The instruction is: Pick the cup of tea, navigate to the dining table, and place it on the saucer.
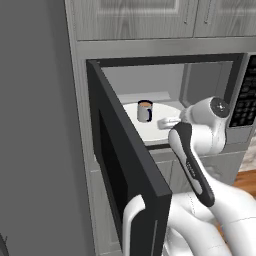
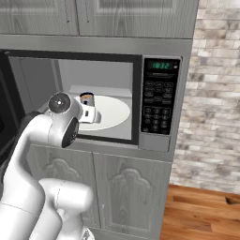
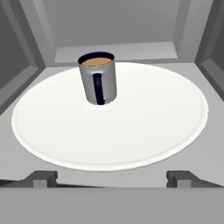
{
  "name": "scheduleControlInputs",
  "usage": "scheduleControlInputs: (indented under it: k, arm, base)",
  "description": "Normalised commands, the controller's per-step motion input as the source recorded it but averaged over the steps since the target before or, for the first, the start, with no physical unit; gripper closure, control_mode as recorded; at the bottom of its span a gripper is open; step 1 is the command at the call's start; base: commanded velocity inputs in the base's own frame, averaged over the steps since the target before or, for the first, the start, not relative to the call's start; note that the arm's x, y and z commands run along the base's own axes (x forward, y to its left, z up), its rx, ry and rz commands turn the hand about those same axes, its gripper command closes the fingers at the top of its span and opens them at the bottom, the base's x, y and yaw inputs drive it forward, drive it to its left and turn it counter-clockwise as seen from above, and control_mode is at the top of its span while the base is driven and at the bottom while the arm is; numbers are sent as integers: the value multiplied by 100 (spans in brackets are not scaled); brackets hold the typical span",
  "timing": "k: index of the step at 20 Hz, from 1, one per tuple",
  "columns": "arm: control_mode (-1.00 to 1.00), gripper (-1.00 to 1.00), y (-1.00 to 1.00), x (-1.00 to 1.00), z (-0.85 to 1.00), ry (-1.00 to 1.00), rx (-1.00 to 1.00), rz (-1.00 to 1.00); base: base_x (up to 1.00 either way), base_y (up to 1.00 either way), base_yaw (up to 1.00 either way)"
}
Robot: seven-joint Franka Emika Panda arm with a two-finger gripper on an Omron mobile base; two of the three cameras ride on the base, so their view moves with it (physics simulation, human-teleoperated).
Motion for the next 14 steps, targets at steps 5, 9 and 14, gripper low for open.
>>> scheduleControlInputs:
  k: [5,9,14]
  arm:
    - [-100,-100,20,17,5,-2,3,0]
    - [-100,-100,23,12,0,-2,0,0]
    - [-100,-100,2,2,-6,0,-4,0]
  base:
    - [0,0,0]
    - [0,0,0]
    - [0,0,0]
